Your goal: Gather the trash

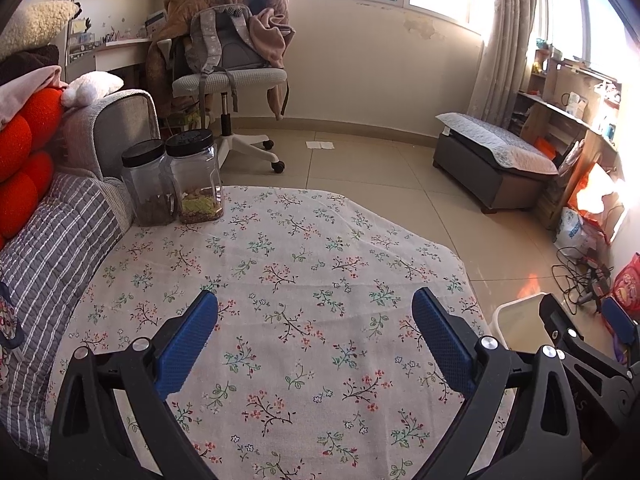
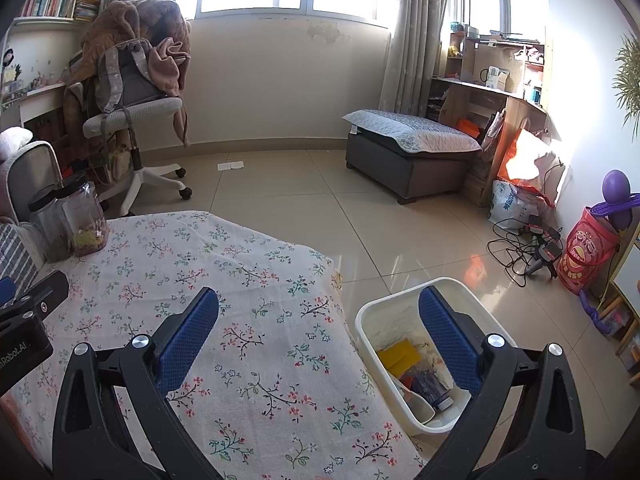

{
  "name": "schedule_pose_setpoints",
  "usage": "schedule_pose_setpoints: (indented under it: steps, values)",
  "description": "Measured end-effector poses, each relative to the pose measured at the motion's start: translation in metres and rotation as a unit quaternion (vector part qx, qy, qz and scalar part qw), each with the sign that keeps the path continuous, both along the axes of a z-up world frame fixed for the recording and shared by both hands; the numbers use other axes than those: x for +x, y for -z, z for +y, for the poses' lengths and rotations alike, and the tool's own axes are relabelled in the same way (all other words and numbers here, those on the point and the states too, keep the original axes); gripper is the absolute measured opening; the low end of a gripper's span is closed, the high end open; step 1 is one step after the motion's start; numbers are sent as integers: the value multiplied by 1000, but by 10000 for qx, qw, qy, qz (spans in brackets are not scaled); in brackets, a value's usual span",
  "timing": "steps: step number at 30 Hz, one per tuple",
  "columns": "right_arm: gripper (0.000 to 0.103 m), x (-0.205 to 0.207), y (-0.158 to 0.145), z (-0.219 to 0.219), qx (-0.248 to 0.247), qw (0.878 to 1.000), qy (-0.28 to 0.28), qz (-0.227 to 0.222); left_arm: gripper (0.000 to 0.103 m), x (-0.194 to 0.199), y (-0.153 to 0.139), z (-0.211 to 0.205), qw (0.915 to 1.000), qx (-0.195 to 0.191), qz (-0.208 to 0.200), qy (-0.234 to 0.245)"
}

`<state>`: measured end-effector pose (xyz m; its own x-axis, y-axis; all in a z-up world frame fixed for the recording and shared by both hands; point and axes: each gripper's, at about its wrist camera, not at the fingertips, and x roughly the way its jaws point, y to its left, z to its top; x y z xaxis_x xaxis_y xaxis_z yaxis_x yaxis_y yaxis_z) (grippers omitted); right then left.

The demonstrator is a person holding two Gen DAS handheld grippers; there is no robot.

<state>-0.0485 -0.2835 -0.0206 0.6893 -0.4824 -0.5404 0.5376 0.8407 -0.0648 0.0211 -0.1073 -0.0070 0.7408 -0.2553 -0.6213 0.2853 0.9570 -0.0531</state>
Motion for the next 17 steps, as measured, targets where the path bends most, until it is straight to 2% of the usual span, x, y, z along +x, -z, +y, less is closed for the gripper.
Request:
schedule_pose_setpoints:
  steps: [3, 10, 17]
  values:
    - [96, 0, 1, -1, 12, 10000, 5, 10, 79, 0, 0, -2, 10000, 31, -14, 72]
    - [96, 1, 0, -2, 21, 10000, 19, 18, 79, -1, 1, -4, 9999, 14, 35, 154]
    - [96, 1, -1, -1, -7, 10000, 47, -1, 92, 3, 2, -1, 9998, -56, 199, 47]
